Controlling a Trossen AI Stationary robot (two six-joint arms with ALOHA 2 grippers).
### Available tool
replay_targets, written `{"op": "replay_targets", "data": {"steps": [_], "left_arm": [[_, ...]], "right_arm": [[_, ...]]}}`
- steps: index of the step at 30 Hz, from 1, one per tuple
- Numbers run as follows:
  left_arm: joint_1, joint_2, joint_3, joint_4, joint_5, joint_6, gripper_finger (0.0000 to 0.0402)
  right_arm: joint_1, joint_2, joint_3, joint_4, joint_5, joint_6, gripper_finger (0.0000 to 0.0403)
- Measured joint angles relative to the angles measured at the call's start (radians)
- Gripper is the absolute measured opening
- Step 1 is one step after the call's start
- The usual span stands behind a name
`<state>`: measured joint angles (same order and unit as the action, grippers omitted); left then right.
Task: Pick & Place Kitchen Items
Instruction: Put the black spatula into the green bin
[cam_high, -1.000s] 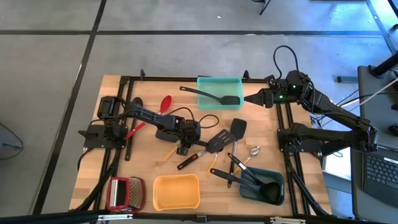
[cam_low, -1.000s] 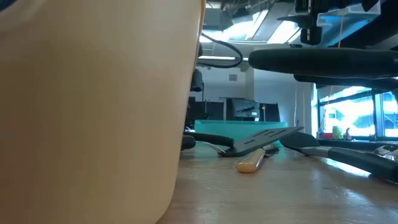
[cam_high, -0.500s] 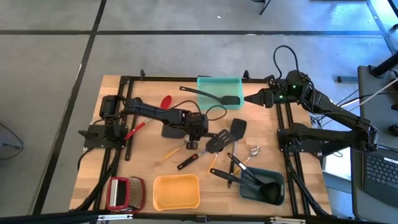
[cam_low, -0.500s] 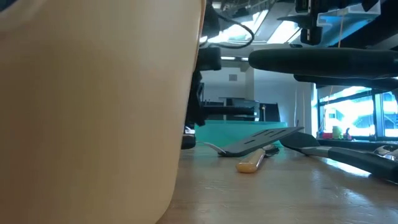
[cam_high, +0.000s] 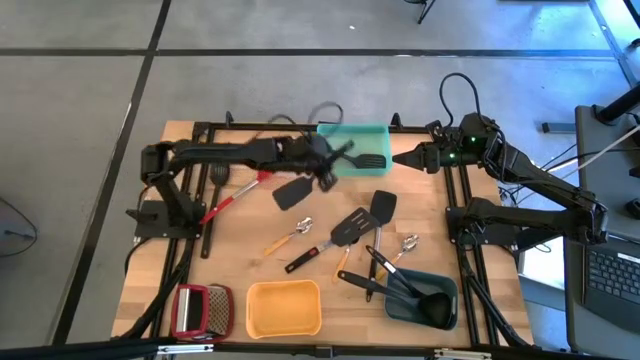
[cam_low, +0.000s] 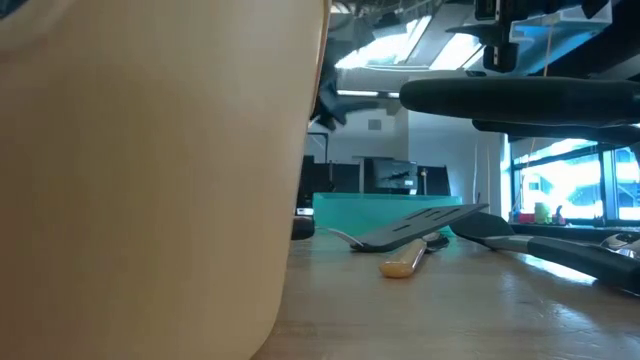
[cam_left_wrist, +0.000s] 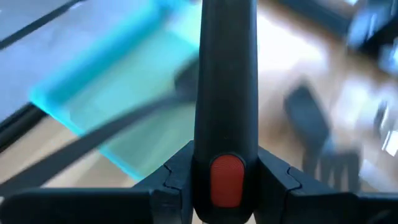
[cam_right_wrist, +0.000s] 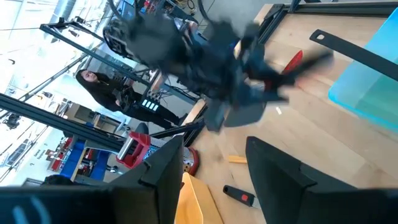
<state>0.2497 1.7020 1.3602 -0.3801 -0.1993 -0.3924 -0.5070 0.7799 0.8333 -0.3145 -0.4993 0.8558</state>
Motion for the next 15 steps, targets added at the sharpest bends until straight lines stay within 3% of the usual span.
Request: {"op": "replay_targets", "data": {"steps": [5, 10, 15], "left_arm": [[0.056, -0.074, 0.0, 0.15, -0.004, -0.169, 0.0103], [0.083, -0.105, 0.0, 0.345, -0.013, -0.275, 0.0103], [0.094, -0.104, 0.0, 0.526, 0.022, -0.297, 0.0103]], "right_arm": [[0.002, 0.0, 0.0, 0.0, 0.023, 0.0, 0.0177], [0.06, 0.015, 0.0, 0.032, 0.192, 0.002, 0.0177], [0.16, 0.07, 0.0, 0.183, 0.321, 0.0, 0.0177]]}}
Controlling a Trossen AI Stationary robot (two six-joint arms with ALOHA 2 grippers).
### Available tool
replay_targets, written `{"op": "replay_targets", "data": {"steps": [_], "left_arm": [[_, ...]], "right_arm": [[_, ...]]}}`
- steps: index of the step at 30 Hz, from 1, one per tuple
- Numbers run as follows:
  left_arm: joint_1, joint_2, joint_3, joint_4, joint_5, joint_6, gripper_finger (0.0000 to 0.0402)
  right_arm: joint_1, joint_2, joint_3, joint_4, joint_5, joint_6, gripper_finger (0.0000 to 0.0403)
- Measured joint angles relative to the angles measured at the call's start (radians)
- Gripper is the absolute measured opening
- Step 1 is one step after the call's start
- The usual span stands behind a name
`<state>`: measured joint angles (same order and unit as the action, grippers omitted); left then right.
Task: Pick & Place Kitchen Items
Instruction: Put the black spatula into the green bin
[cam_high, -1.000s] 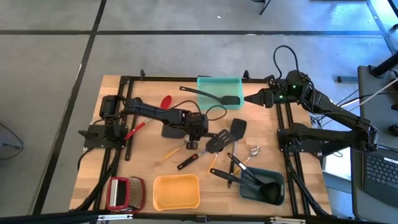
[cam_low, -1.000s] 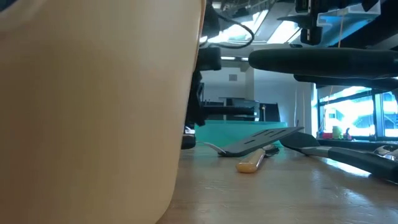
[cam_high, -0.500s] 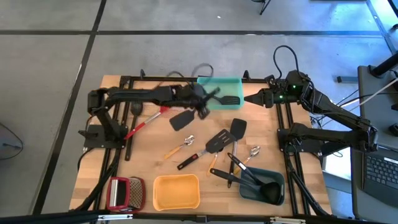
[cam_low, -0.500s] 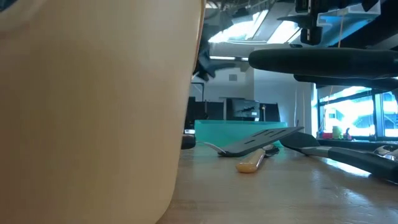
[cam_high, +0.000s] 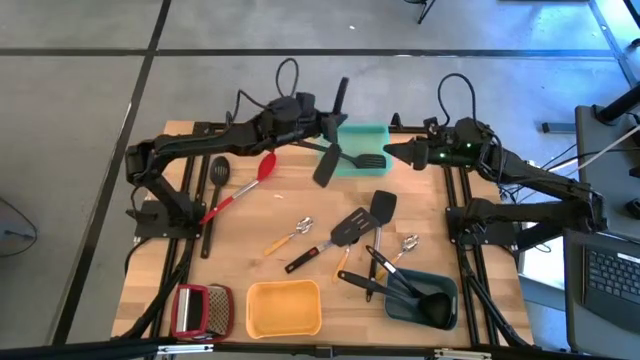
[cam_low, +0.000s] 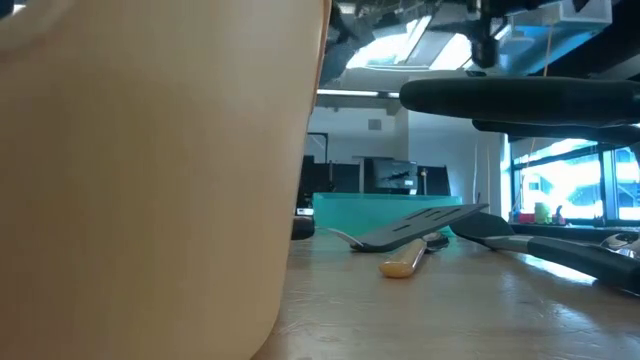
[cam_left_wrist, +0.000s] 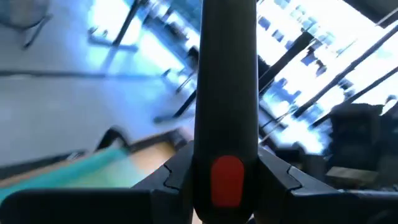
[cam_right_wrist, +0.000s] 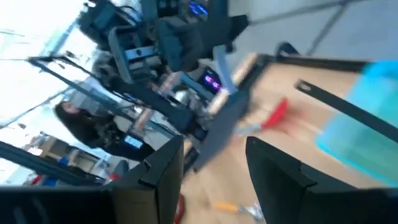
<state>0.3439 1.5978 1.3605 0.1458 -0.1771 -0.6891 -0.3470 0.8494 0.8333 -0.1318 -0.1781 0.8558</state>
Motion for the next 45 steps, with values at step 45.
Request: {"op": "replay_targets", "data": {"steps": [45], "left_arm": [[-0.056, 0.002, -0.021, 0.052, -0.191, 0.198, 0.0103]], "right_arm": [[0.296, 0.349, 0.144, -0.068, 0.482, -0.018, 0.0177]]}}
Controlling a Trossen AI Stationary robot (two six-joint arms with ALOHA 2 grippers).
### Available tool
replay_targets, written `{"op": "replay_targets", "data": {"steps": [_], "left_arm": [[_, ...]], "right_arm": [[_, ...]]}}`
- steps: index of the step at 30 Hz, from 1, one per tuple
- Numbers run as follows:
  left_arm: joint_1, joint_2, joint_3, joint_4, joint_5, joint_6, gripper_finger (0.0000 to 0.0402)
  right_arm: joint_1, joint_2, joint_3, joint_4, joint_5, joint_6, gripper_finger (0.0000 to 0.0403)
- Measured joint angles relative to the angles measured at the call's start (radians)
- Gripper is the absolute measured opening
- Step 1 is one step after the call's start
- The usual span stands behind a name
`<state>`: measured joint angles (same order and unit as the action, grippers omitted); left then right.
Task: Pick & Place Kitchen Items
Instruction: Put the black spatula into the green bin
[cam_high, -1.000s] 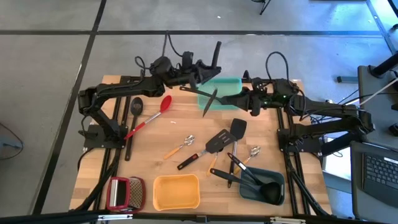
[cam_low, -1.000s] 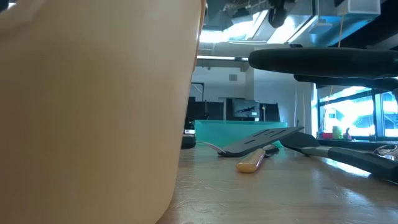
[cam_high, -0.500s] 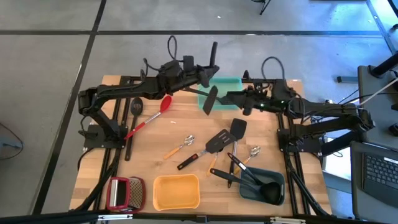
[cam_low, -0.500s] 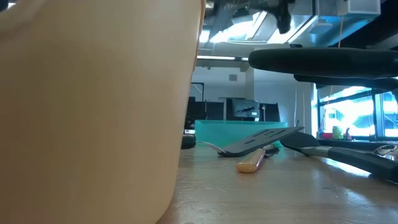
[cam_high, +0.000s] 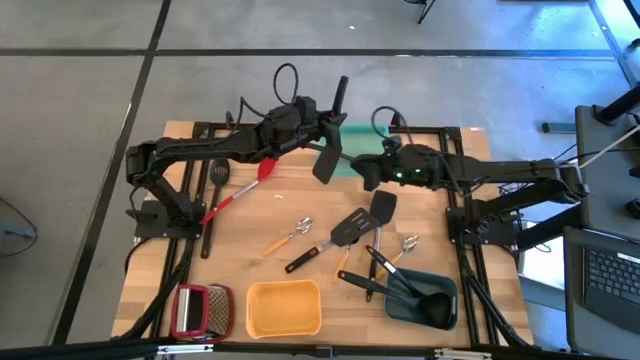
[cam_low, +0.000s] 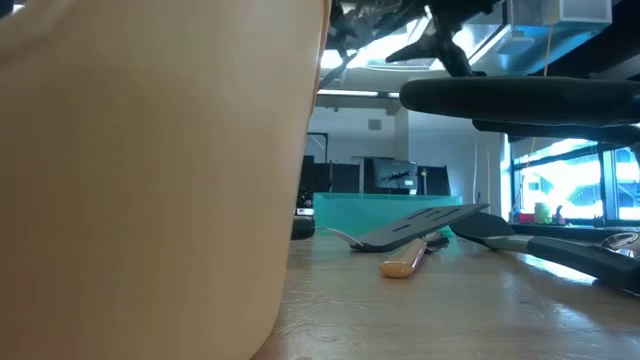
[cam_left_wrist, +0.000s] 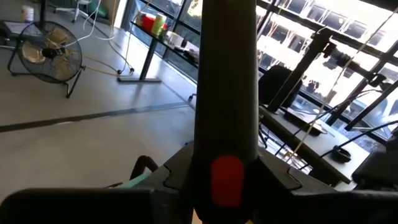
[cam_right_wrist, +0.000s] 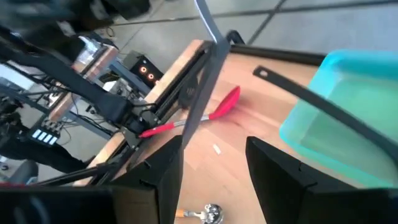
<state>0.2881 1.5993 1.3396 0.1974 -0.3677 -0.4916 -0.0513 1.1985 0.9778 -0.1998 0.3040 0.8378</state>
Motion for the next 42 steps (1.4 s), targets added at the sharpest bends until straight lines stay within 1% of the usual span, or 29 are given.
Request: {"op": "replay_targets", "data": {"steps": [9, 16, 28, 35, 37, 39, 42], "left_arm": [[0.0, 0.0, 0.0, -0.055, 0.001, 0.009, 0.0103], [-0.007, 0.0, 0.0, -0.036, 0.006, 0.022, 0.0103], [-0.012, 0.0, 0.0, -0.022, 0.03, 0.005, 0.0103], [-0.014, 0.0, 0.0, -0.021, 0.039, -0.02, 0.0103], [-0.014, 0.0, 0.0, -0.021, 0.04, -0.022, 0.0103], [-0.014, 0.0, 0.0, -0.021, 0.039, -0.022, 0.0103], [-0.014, -0.001, 0.0, -0.022, 0.038, -0.023, 0.0103]], "right_arm": [[0.0, 0.143, 0.092, 0.007, -0.002, 0.026, 0.0177], [-0.002, 0.211, 0.125, 0.063, -0.002, 0.01, 0.0177], [-0.028, 0.292, 0.125, 0.18, 0.002, 0.014, 0.0177], [-0.047, 0.296, 0.125, 0.201, 0.0, 0.019, 0.0176], [-0.048, 0.296, 0.125, 0.212, -0.019, 0.044, 0.0167], [-0.05, 0.296, 0.125, 0.206, -0.048, 0.072, 0.0143], [-0.053, 0.296, 0.125, 0.198, -0.089, 0.08, 0.0078]]}}
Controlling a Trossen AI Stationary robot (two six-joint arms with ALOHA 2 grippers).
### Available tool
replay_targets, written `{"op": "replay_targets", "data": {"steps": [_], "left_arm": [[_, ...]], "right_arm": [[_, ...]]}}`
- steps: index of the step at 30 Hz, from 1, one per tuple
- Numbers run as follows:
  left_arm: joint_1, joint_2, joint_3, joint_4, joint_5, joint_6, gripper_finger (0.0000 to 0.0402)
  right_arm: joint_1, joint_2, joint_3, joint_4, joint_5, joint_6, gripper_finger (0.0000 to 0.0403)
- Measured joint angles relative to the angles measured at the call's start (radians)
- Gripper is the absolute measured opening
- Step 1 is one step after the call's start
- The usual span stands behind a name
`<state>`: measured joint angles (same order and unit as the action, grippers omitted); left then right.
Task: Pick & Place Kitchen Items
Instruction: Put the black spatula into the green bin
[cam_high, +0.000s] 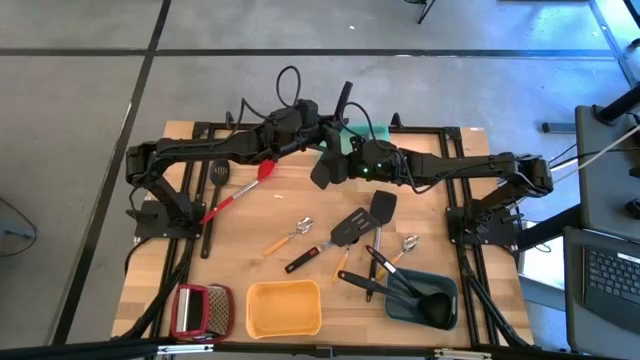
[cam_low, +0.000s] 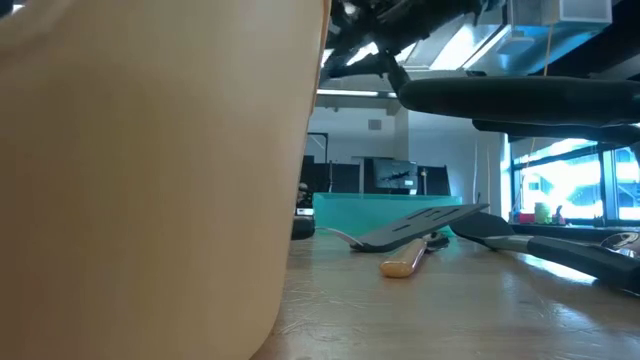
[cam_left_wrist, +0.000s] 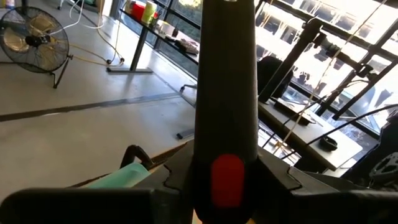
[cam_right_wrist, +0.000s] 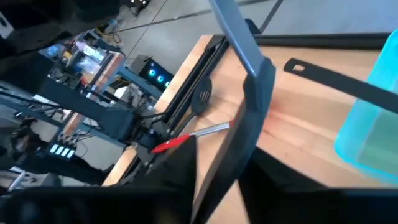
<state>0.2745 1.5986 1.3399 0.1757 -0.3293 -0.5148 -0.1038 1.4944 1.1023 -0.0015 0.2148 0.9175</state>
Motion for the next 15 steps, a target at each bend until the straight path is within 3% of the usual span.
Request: {"op": "replay_targets", "data": {"steps": [3, 10, 15], "left_arm": [[0.0, 0.0, 0.0, -0.005, -0.006, 0.005, 0.0103], [-0.008, -0.001, 0.0, -0.022, 0.015, 0.043, 0.0103], [0.019, -0.037, 0.003, -0.112, 0.107, 0.067, 0.017]], "right_arm": [[-0.002, 0.0, 0.0, -0.027, -0.006, 0.01, 0.0017], [-0.02, -0.009, 0.0, -0.1, -0.062, 0.043, 0.0007], [-0.033, -0.021, -0.002, -0.166, -0.192, 0.013, 0.0006]]}}
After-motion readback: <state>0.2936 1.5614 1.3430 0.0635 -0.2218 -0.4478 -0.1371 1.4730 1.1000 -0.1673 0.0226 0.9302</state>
